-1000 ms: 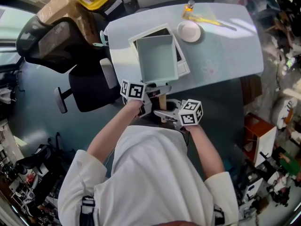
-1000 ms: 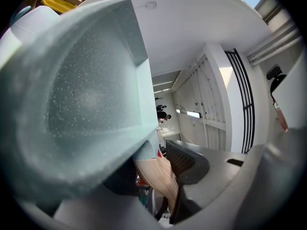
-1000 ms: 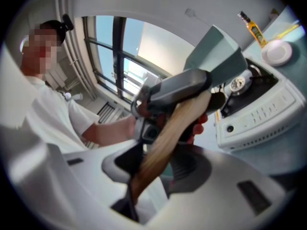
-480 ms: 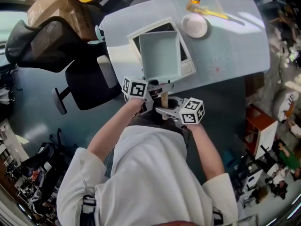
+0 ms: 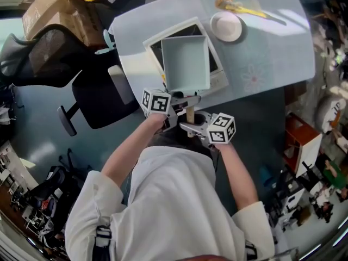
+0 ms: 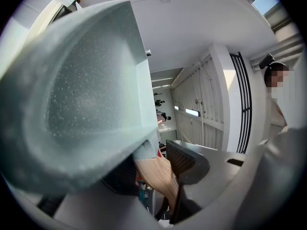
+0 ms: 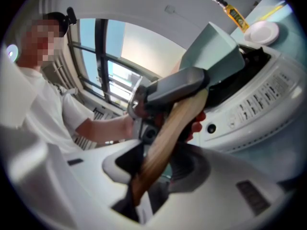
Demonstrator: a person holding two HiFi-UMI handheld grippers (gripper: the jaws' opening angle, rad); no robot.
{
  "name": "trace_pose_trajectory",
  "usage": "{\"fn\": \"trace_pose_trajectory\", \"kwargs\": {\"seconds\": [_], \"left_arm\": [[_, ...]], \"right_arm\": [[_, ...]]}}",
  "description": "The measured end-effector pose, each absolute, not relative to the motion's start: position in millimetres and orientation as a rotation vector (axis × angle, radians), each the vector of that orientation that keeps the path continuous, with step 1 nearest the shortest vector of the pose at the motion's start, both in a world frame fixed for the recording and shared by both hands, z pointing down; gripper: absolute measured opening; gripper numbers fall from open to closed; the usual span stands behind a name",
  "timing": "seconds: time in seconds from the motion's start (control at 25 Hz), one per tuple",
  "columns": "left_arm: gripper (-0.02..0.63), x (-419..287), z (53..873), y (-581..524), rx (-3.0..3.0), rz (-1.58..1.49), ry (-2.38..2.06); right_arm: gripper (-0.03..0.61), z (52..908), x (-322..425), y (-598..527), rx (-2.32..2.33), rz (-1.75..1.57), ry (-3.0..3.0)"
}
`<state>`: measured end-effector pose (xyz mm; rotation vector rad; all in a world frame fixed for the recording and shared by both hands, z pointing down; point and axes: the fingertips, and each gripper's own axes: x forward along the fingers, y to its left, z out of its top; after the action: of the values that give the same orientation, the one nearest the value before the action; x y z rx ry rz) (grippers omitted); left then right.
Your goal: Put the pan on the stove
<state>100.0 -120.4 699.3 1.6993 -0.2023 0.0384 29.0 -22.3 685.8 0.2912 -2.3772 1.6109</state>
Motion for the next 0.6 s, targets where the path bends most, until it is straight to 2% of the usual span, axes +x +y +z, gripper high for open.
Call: {"fn": "trace_pose_trajectory", "kwargs": {"seconds": [0.6], "left_arm": [[0.195,101,724,-135,1.685,0.050,-0.223]], "right_arm": [[0.173,709,30,-36,0.297,1.648,-2.334]]}}
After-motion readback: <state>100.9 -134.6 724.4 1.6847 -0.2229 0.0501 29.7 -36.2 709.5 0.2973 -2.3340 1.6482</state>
